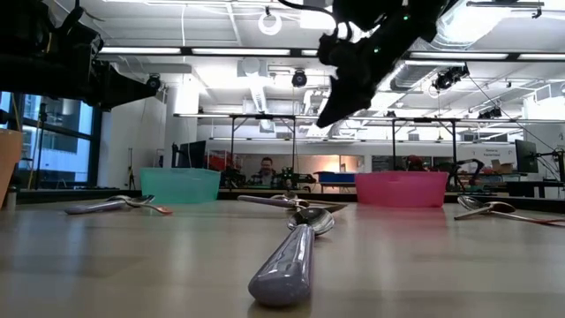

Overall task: Sort silverware by color (type)
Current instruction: Put the gold spoon into the orange bin

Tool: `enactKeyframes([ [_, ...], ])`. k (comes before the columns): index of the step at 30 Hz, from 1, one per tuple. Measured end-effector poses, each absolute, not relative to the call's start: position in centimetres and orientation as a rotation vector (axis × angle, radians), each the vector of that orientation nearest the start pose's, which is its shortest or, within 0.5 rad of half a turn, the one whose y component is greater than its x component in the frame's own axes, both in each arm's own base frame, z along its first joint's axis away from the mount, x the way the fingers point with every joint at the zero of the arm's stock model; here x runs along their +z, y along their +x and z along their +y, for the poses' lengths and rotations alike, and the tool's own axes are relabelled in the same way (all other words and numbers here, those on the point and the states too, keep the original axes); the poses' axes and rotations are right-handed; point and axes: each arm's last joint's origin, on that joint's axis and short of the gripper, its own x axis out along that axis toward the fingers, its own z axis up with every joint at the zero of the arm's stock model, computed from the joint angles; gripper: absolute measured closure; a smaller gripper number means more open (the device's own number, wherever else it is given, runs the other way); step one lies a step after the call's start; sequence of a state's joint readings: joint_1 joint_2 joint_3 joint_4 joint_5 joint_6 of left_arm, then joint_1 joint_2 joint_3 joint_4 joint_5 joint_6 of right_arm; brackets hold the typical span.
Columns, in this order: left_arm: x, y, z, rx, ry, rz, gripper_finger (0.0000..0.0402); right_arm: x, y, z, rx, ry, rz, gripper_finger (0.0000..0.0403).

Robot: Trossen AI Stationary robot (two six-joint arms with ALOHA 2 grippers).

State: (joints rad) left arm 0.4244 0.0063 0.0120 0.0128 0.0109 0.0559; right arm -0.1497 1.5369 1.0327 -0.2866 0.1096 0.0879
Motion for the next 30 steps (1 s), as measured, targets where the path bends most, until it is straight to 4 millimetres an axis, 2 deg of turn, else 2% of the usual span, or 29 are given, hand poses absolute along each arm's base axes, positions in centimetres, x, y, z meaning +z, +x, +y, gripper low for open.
enactKeyframes([
  [4,16.8,8.9,4.0,0.414,0.059,-0.007,0.0401,21.9,34.0,-5.3,-0.254,0.081,0.699,0.0402],
  [10,16.8,8.9,4.0,0.414,0.059,-0.007,0.0401,18.4,37.2,-4.6,-0.193,0.052,0.602,0.0403],
  [14,16.9,8.9,4.0,0.415,0.088,-0.005,0.0401,16.9,38.2,-4.2,-0.159,0.052,0.573,0.0403],
  [18,17.0,8.9,4.0,0.416,0.121,-0.008,0.0401,16.9,38.3,-4.1,-0.159,0.055,0.559,0.0403],
  [22,17.0,8.9,4.0,0.415,0.074,-0.018,0.0401,17.7,38.2,-4.2,-0.158,0.038,0.525,0.0403],
  [30,17.0,8.9,4.0,0.412,-0.051,-0.045,0.0401,18.7,38.6,-6.3,-0.210,0.045,0.395,0.0403],
])
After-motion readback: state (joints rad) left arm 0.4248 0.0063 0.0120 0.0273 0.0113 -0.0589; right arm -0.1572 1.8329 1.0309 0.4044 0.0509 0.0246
